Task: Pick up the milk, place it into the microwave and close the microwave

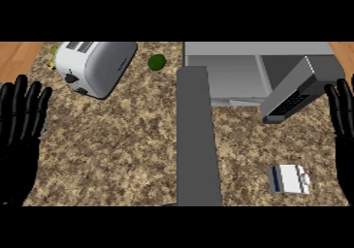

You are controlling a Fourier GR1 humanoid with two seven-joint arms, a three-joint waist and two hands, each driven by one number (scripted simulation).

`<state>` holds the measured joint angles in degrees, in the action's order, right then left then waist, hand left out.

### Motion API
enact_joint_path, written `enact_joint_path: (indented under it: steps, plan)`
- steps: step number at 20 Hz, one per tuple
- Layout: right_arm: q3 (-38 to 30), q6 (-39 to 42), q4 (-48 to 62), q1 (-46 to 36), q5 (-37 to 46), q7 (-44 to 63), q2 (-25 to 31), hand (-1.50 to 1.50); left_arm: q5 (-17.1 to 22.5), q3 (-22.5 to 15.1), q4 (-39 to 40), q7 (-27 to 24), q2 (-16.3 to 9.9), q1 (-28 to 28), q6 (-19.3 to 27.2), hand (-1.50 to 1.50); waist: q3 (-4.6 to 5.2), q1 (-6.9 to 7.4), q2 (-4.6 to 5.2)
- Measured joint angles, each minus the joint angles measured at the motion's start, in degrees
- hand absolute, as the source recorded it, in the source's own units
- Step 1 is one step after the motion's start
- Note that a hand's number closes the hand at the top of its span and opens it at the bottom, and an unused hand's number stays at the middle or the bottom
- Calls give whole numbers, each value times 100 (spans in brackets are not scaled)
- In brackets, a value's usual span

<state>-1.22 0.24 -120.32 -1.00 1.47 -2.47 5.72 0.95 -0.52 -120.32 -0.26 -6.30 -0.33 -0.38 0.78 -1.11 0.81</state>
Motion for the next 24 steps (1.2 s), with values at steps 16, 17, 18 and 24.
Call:
enact_joint_path:
  steps: [16, 17, 18, 24]
  plan:
    - [1143, 1802, -1557, 2585, -1864, 239, 186, -150, 968, 434, 263, 55, 114, 585, -417, -150, -77, 69, -99]
    - [1106, 1945, -1558, 2805, -1864, 76, 218, -150, 993, 428, 227, 31, 137, 678, -445, -150, -77, 67, -100]
    - [1061, 1998, -1559, 2912, -1861, -25, 213, -150, 1073, 494, 235, 11, 109, 713, -510, -150, -78, 68, -99]
    - [904, 1824, -1481, 3104, -1526, -293, 5, -150, 1291, 604, -77, -39, 100, 1202, -755, -150, -78, 94, -96]
